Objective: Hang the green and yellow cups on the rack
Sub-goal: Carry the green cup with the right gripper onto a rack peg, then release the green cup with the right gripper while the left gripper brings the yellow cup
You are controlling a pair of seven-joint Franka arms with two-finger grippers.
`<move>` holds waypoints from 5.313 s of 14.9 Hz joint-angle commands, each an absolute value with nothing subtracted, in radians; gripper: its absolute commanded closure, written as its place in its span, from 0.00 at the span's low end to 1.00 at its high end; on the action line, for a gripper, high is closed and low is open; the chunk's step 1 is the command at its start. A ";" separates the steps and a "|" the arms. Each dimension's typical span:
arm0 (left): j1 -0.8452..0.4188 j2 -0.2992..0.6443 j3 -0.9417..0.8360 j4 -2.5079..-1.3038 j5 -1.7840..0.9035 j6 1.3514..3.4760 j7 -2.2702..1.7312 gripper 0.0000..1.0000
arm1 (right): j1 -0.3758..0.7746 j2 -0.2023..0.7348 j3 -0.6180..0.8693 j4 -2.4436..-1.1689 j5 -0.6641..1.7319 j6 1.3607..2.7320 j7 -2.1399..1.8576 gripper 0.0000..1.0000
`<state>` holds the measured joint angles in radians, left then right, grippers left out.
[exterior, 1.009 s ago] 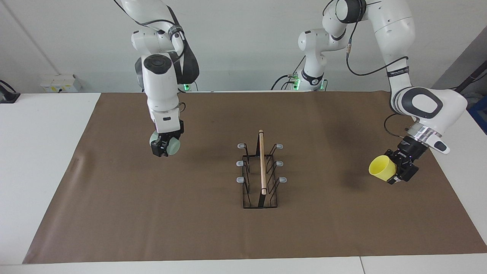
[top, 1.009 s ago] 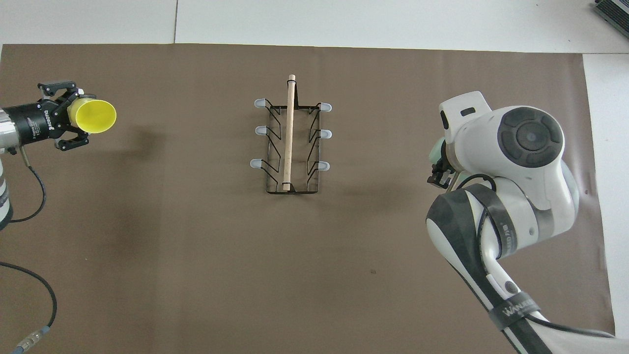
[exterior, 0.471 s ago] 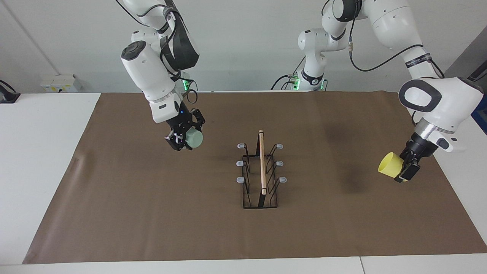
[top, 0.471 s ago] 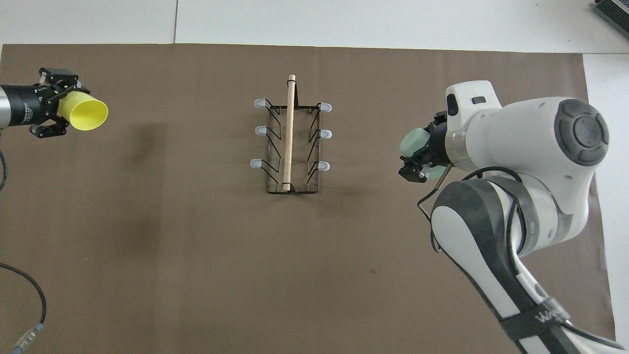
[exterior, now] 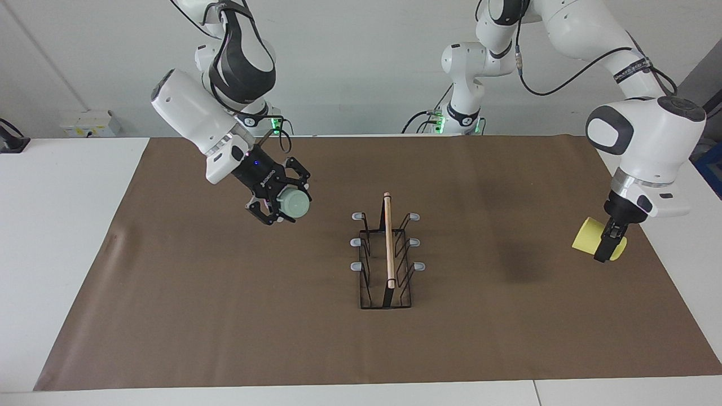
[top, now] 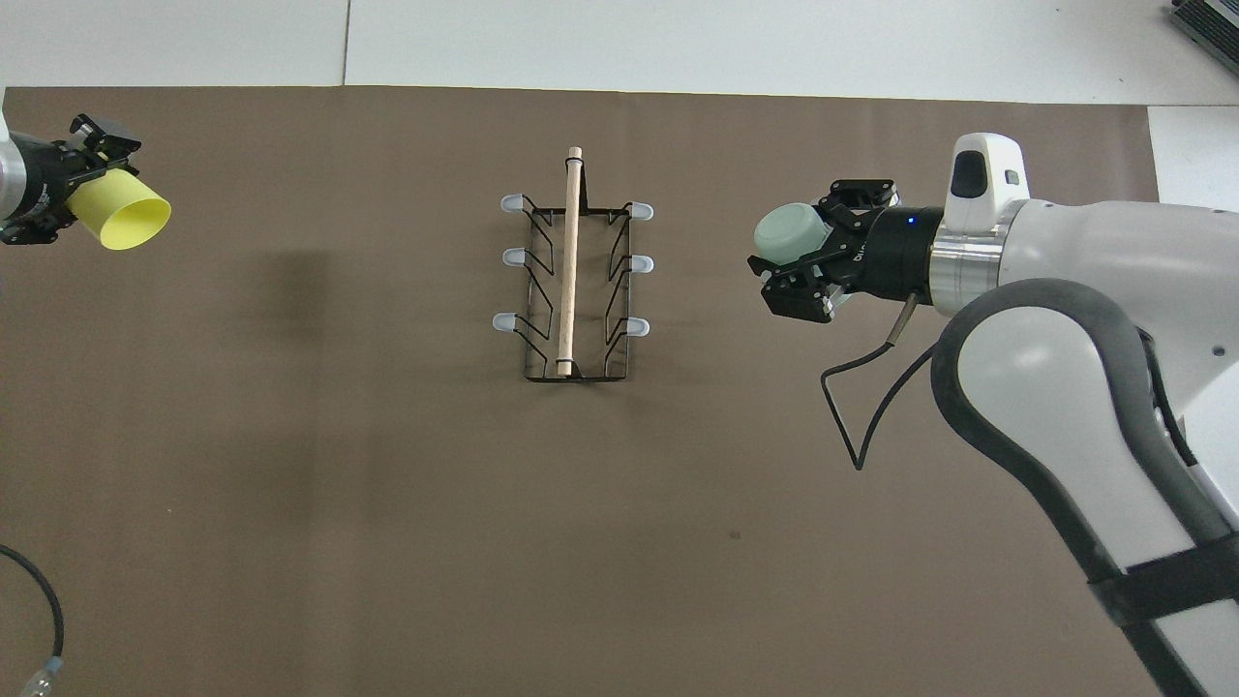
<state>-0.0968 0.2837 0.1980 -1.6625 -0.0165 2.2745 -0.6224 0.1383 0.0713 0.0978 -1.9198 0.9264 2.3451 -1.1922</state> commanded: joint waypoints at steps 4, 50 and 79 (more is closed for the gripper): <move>-0.181 0.229 0.212 -1.658 0.280 2.168 -0.784 1.00 | 0.141 0.002 0.104 -2.106 1.475 2.385 -1.648 1.00; -0.572 0.173 0.202 -1.687 0.771 1.887 -1.552 1.00 | 0.439 0.295 0.107 -2.094 2.643 2.712 -2.586 0.00; -0.870 0.337 0.201 -1.698 1.035 1.783 -2.028 1.00 | -0.016 0.216 0.094 -2.051 1.215 2.529 -2.527 0.00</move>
